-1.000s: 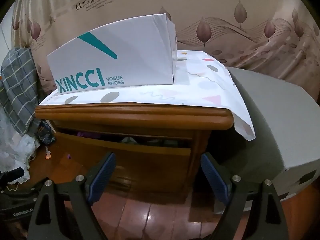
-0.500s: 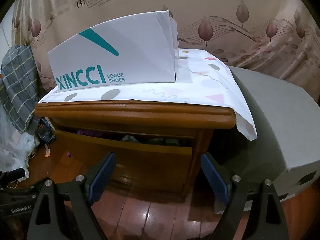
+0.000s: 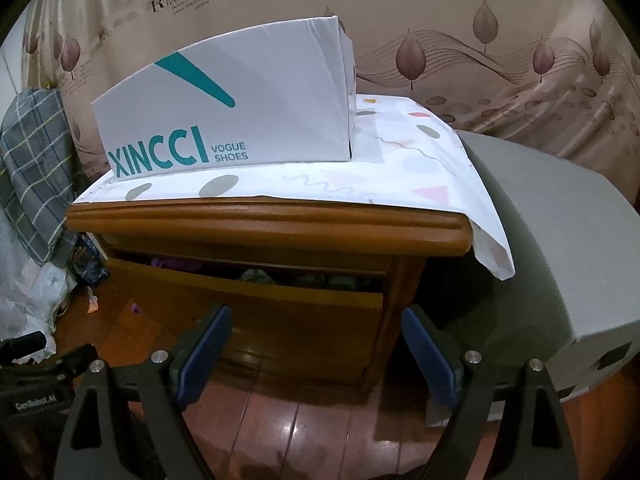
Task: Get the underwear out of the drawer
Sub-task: 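Approach the closed nightstand drawer with both grippers open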
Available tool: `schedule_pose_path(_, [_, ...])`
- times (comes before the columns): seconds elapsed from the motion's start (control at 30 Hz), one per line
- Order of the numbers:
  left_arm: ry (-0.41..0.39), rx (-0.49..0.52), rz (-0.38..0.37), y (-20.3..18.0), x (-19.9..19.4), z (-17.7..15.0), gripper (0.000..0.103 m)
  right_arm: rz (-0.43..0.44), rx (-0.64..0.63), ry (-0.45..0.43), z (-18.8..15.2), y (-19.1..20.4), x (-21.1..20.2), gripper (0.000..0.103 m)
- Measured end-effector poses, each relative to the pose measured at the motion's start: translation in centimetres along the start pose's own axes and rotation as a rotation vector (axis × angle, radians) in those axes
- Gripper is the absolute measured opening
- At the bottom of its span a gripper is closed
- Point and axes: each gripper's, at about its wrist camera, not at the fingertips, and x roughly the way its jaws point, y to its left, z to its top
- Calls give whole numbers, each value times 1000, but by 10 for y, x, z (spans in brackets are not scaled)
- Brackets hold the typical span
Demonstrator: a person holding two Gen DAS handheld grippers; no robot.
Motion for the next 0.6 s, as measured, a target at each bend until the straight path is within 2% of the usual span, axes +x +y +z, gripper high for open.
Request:
schedule_pose_path(0.27, [-1,-18,-26,0,2,4,97,-1,2,7,2,0,2,89])
schedule_pose_path(0.6, [13,-64,-98,0,9,7,97,-12,11,8,2,-2,3,89])
